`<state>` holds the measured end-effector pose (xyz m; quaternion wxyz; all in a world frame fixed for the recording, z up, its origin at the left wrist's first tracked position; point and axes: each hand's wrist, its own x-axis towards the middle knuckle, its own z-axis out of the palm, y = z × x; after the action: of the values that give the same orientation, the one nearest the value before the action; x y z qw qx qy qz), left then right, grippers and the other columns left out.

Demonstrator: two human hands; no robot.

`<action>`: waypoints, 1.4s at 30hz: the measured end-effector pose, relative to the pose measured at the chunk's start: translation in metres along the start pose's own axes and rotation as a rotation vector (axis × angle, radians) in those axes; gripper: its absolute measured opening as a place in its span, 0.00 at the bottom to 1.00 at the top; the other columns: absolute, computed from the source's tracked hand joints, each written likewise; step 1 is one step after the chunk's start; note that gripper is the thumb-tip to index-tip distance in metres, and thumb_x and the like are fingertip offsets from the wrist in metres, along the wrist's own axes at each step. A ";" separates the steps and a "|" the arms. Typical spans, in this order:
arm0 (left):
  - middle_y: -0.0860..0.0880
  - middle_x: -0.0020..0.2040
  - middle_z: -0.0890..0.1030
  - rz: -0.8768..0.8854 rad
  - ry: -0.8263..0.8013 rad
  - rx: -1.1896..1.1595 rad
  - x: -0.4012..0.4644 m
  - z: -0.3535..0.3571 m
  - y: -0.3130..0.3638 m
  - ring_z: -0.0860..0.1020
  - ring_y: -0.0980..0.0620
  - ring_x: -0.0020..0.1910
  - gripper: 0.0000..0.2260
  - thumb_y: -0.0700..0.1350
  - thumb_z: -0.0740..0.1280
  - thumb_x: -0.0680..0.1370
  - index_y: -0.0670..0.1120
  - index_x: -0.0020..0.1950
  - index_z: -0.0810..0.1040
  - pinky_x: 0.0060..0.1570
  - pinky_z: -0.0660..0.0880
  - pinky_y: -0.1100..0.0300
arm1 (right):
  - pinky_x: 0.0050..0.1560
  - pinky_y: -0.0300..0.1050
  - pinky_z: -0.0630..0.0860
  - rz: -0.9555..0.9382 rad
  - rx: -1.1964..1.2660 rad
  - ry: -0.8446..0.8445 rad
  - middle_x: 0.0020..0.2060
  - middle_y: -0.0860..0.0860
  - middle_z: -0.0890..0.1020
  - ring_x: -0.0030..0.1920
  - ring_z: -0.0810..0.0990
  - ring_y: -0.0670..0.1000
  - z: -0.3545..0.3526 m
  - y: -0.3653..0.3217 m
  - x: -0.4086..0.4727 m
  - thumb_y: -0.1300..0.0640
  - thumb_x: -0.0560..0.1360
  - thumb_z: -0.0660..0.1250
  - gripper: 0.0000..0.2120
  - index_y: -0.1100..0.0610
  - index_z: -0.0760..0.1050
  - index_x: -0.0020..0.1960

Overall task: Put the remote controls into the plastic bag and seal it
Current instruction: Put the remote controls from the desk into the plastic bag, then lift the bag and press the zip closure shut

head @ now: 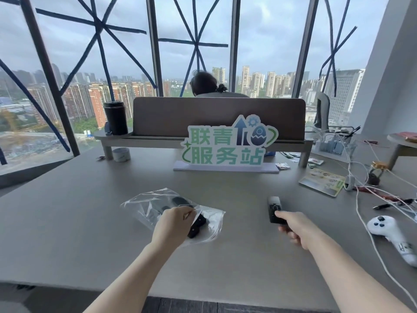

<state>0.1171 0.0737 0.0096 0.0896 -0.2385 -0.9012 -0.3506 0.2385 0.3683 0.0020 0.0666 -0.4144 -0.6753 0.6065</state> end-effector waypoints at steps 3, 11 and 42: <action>0.47 0.32 0.81 -0.003 0.007 -0.038 0.001 -0.002 0.004 0.77 0.45 0.37 0.13 0.54 0.61 0.75 0.48 0.42 0.81 0.38 0.74 0.56 | 0.16 0.32 0.54 -0.012 0.286 -0.275 0.25 0.56 0.76 0.14 0.58 0.45 -0.010 0.005 -0.045 0.55 0.78 0.63 0.11 0.58 0.73 0.39; 0.51 0.33 0.80 0.031 0.033 -0.072 -0.004 -0.011 0.011 0.76 0.51 0.35 0.11 0.51 0.62 0.76 0.49 0.42 0.82 0.34 0.70 0.57 | 0.18 0.34 0.52 -0.057 -0.091 -0.524 0.22 0.49 0.68 0.17 0.58 0.43 0.066 -0.006 -0.097 0.50 0.79 0.65 0.11 0.58 0.74 0.46; 0.44 0.37 0.82 -0.148 0.200 -0.618 0.043 -0.164 0.023 0.78 0.52 0.26 0.04 0.34 0.71 0.70 0.42 0.41 0.82 0.30 0.81 0.62 | 0.21 0.37 0.74 -0.521 0.444 -0.291 0.29 0.55 0.85 0.21 0.76 0.46 0.106 -0.140 -0.134 0.70 0.75 0.64 0.09 0.62 0.83 0.48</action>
<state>0.0900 -0.0068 0.1584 0.0755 -0.1527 -0.7538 -0.6346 0.1958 0.2123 0.1527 0.2104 -0.1135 -0.6124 0.7535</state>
